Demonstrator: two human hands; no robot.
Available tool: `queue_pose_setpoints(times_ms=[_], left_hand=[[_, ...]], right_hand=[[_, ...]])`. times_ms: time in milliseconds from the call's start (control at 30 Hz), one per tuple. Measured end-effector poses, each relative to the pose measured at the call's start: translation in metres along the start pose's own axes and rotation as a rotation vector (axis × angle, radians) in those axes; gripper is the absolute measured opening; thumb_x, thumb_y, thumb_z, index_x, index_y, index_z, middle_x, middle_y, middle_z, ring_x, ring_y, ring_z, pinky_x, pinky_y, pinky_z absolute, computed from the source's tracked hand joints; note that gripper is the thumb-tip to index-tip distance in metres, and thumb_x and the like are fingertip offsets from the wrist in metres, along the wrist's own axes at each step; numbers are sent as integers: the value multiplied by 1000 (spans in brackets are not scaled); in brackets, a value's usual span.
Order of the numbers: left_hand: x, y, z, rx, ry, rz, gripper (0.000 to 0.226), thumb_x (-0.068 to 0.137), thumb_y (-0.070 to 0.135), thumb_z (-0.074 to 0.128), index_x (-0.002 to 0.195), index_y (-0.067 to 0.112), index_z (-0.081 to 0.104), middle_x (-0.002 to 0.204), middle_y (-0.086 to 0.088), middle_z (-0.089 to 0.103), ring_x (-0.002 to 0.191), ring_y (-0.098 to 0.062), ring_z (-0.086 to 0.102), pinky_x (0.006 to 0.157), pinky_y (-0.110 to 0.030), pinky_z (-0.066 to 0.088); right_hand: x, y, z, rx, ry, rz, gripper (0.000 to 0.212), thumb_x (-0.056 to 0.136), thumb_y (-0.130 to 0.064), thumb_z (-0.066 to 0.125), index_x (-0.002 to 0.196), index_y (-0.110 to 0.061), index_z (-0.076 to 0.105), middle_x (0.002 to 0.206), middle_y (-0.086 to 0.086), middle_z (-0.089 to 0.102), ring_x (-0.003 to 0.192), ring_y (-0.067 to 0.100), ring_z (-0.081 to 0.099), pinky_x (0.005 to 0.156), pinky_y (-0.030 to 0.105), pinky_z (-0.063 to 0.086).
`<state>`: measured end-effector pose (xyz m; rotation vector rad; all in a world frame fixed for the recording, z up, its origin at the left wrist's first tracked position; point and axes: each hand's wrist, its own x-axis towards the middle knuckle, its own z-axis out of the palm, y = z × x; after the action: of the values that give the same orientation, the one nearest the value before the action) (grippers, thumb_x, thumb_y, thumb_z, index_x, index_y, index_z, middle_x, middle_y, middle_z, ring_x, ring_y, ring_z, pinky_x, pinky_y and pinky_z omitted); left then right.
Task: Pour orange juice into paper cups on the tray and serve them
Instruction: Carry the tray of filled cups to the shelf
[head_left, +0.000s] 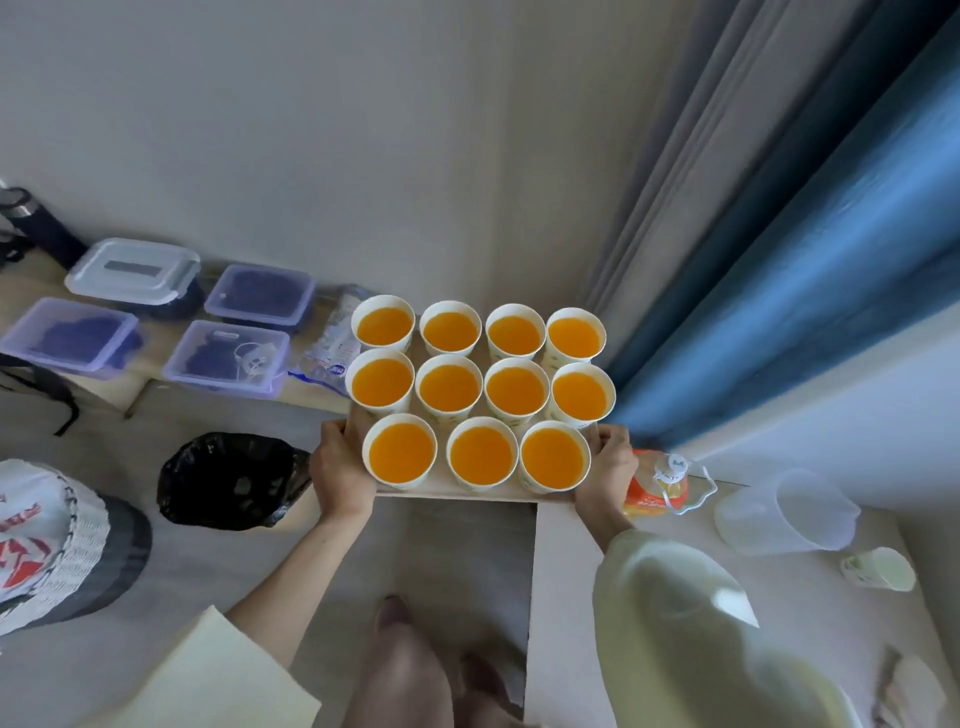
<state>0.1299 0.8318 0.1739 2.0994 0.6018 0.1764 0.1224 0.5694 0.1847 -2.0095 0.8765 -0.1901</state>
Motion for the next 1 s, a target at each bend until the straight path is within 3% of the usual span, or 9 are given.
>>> queue_pose_setpoints(times_ms=[100,333,467,567,733,1000], left_hand=[[29,-4,5,-19,-48,35,28,86,16,70,98,-1,52,95,-20,68,85,-36,64,73,-46,53],[86,-10,23,10,-121,41,24,92,19,61,99,-2,51,96,-18,66,86,-32,61,76,-44,52],[109,-15,36,9,-133,66,20,93,14,59,95,-4,50,93,-19,65,80,-27,57,71,-40,47],[128,-27,52,27,-141,79,20,93,15,58,95,-4,50,92,-22,66,82,-35,60,70,-40,47],[153,-49,82,45,-148,92,21,90,12,62,95,-6,51,91,-23,66,83,-39,62,70,-42,49],[190,-78,146,33,-136,113,24,85,7,69,97,-7,53,94,-23,67,83,-38,62,70,-42,49]], right_hand=[[7,-4,18,-13,46,11,9,101,-13,42,101,-9,50,81,-7,52,70,7,49,60,23,39],[23,-8,62,16,112,65,9,96,-5,42,94,-6,50,86,7,57,80,22,53,69,40,47],[31,-5,87,109,119,136,19,85,-23,36,89,-9,49,80,4,53,78,28,52,69,44,48],[43,6,107,113,105,172,19,85,-27,35,88,-12,47,79,5,54,78,32,55,67,48,51],[67,16,129,82,114,186,9,96,-9,40,91,-7,48,75,0,49,75,23,48,65,41,45],[125,39,175,248,98,246,27,86,-30,35,85,-8,51,75,8,51,72,24,44,66,38,39]])
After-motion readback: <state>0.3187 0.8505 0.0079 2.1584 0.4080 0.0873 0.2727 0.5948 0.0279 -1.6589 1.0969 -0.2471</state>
